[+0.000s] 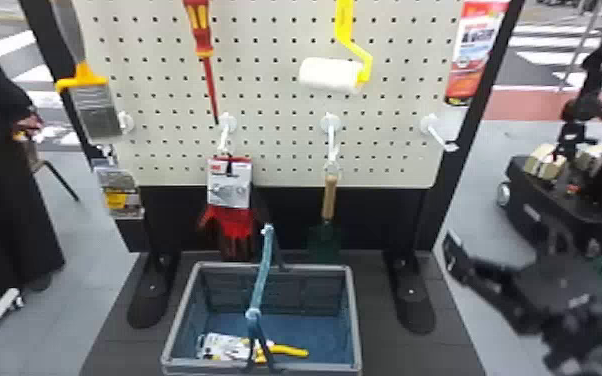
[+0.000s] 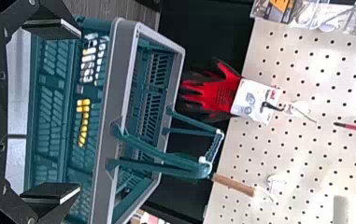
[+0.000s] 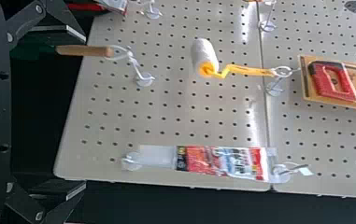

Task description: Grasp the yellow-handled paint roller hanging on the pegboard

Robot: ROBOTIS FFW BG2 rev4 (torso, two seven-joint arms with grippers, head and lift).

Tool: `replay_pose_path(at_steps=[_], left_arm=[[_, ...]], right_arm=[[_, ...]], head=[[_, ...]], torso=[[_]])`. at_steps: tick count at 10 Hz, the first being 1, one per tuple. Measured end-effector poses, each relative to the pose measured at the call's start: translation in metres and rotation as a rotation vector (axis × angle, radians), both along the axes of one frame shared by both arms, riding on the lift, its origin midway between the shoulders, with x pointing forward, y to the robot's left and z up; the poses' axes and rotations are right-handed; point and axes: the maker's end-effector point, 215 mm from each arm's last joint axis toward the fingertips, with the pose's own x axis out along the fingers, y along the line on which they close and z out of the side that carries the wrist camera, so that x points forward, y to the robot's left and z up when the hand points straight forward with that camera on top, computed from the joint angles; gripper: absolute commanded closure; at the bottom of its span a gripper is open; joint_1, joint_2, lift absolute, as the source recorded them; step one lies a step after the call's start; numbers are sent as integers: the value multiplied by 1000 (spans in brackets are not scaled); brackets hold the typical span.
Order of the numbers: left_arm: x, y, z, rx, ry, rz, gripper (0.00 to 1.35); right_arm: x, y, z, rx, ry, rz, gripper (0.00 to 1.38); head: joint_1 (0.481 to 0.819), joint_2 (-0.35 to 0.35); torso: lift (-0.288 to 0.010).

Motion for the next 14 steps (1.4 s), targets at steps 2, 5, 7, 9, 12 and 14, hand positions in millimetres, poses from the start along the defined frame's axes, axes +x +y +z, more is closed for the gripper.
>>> replay_pose_path(at_steps=[2, 5, 7, 9, 12, 14], left_arm=[[1, -2, 0, -4, 2, -5, 148], [7, -7, 1, -1, 1, -17, 148], [10, -11, 0, 0, 5, -26, 148], [12, -13, 0, 2, 4, -35, 148], [14, -18, -1, 1, 10, -48, 148], [14, -21, -2, 1, 15, -58, 148]], right_arm=[[27, -7, 33, -41, -51, 8, 193], [60, -5, 63, -92, -80, 43, 193], [76, -1, 84, -96, -109, 62, 193], [93, 10, 118, -109, -152, 105, 199], [81, 49, 184, -141, -241, 172, 200], [88, 81, 194, -136, -250, 245, 202]], head=[[549, 0], [549, 0], [549, 0], [549, 0], [549, 0], [549, 0]], torso=[[-100], [-100], [-100], [-100], [-100], [-100]])
